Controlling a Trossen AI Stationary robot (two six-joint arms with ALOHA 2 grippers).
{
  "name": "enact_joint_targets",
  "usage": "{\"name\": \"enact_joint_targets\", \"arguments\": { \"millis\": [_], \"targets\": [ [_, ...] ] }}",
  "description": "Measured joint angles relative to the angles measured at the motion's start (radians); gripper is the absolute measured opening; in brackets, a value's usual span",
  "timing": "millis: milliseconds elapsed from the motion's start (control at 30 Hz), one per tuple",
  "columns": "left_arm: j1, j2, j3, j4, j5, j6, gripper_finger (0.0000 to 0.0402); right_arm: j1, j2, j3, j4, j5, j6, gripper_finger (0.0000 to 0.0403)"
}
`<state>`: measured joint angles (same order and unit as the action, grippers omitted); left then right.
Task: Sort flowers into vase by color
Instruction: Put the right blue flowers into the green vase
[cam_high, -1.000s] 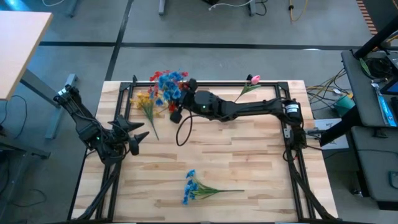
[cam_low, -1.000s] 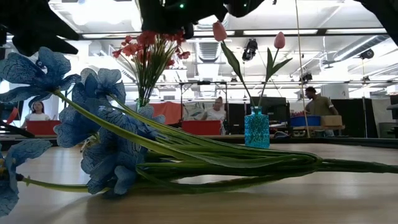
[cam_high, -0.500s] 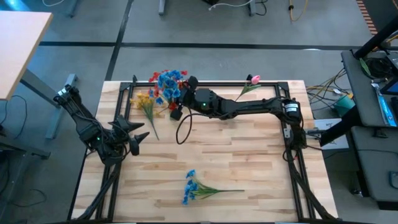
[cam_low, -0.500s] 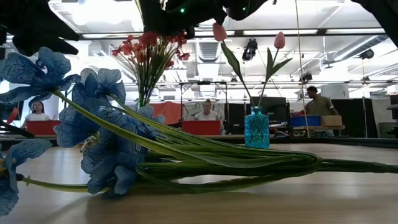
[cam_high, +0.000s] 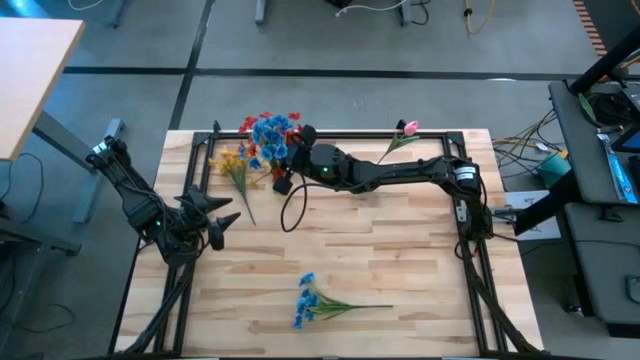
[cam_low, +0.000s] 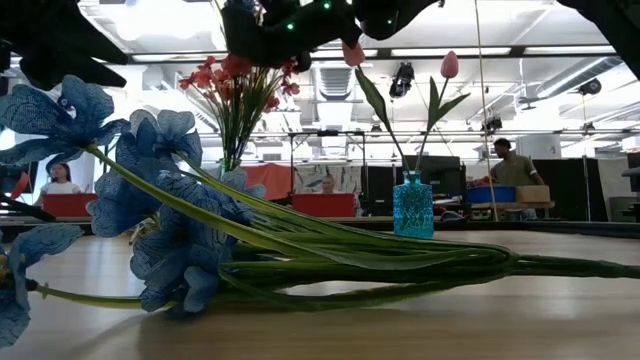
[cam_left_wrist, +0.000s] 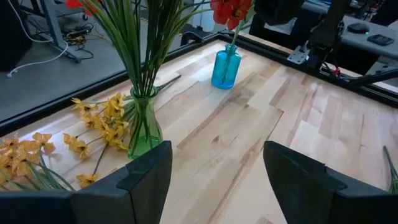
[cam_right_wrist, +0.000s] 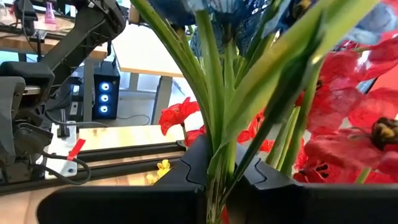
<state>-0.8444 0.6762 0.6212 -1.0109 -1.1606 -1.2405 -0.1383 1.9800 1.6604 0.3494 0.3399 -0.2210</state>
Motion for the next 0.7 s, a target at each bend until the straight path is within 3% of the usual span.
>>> {"name": "enact_joint_targets", "arguments": {
  "millis": [200, 700],
  "targets": [
    [0.0, 0.003, 0.0, 0.0, 0.0, 0.008, 0.0237, 0.0, 0.0, 0.0, 0.0, 0.0, 0.019, 0.0035],
    [0.0, 0.003, 0.0, 0.001, -0.002, 0.027, 0.0237, -0.006, 0.0, 0.0, -0.037, 0.0, 0.064, 0.0119]
  ]
}}
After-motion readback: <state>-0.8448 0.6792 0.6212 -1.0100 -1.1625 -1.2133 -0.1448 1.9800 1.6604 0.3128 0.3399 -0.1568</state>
